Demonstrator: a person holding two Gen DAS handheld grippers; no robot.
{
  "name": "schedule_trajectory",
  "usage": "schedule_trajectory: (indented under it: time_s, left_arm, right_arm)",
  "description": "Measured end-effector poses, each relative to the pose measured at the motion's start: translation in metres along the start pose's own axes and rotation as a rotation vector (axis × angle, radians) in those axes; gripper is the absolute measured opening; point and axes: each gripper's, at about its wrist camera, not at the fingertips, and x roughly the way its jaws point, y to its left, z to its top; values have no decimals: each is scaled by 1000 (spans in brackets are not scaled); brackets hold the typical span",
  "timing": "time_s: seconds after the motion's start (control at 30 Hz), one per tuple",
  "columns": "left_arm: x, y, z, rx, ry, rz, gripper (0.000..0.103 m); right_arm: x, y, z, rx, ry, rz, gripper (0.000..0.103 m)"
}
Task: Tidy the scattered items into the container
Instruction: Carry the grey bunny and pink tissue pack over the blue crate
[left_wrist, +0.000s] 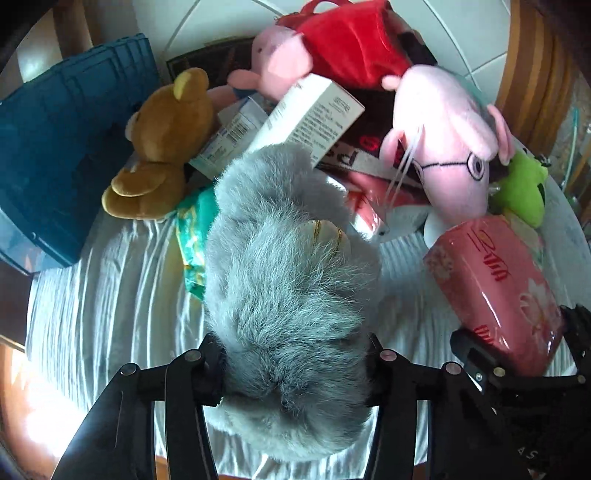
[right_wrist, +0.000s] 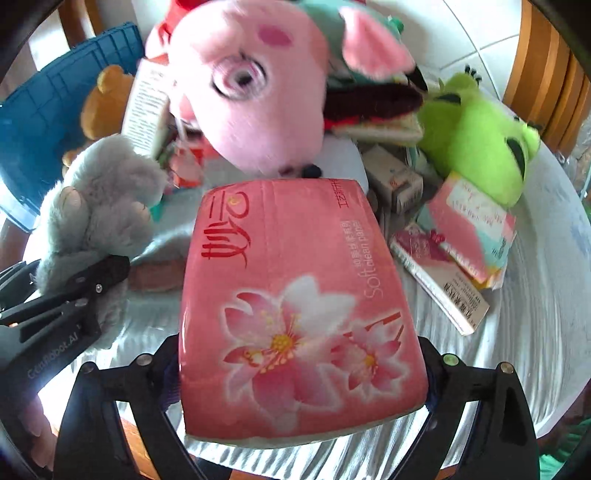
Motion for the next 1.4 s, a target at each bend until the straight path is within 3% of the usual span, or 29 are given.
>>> schedule_trajectory:
  time_s: [0.17, 0.33, 0.57, 1.0, 1.23, 1.4]
  left_arm:
    - [-48, 19, 28, -37, -82, 55, 49]
    - [-96, 44, 33, -82, -166, 106, 49]
    - [-139, 101, 51, -122, -295, 142, 48]
    - [-202, 245, 81, -123, -460, 161, 48]
    - [-207, 317, 111, -158, -484, 178, 47]
    - [-199, 360, 132, -218, -496, 235, 45]
  right_arm:
    - [-37, 20, 14, -58, -97, 42, 94]
    - [-82, 30, 51, -124, -198, 90, 93]
    - [-132, 58, 73, -207, -336, 120, 93]
    - [-197, 203, 110, -251, -540, 139, 93]
    - [-210, 276, 148, -268, -587, 160, 93]
    - [-206, 321, 181, -322, -607, 191, 93]
